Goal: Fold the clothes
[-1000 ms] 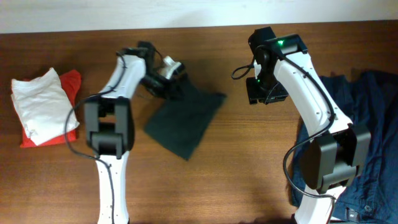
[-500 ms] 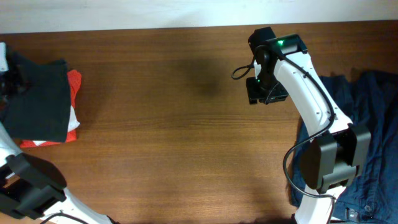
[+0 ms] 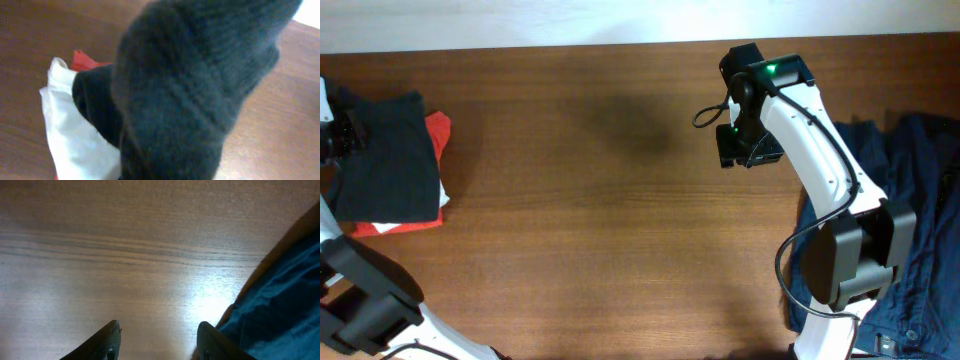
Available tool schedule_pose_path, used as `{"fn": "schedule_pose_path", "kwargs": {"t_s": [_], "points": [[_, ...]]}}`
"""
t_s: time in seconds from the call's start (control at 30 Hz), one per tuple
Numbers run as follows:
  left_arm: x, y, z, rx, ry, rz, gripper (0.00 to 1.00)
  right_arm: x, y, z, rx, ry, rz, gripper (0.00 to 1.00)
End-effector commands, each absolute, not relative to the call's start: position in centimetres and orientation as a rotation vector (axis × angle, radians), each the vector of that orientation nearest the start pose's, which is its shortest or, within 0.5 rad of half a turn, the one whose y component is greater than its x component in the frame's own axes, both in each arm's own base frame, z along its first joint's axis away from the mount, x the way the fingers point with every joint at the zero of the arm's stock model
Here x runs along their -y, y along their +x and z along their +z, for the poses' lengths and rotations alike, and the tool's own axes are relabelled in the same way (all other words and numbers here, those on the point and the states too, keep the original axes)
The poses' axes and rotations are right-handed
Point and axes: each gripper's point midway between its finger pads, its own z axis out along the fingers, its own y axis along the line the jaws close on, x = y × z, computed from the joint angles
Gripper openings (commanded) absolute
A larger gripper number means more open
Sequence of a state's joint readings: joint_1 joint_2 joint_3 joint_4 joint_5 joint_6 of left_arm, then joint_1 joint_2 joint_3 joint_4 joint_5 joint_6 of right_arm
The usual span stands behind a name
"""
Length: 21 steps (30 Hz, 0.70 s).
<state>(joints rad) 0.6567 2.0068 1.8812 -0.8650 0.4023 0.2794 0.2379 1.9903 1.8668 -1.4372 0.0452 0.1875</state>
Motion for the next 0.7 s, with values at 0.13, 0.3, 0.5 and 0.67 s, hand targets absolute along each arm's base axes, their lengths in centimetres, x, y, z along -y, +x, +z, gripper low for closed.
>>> {"fn": "schedule_pose_path", "kwargs": {"t_s": [0.13,0.3,0.5,0.67], "points": [[-33.6,46.8,16.7,-2.287,-0.584,0.077,0.99,-7.8,37.1,14.7,-3.108,-0.05,-0.079,0.54],[-29.6,47.5,22.5,-2.259,-0.528,0.051,0.99,-9.0,37.6,14.6,-3.093,0.015,0.032,0.72],[-3.6,49.1,17.8,-2.66,-0.047,-0.263,0.99,-6.6,37.9,15.3,-3.1,0.269,0.5,0.99],[5.2,36.3,15.3,-3.212,0.175,-0.27,0.99,-1.7,31.0,15.4,-3.354,0.327,0.431,0.99]]}}
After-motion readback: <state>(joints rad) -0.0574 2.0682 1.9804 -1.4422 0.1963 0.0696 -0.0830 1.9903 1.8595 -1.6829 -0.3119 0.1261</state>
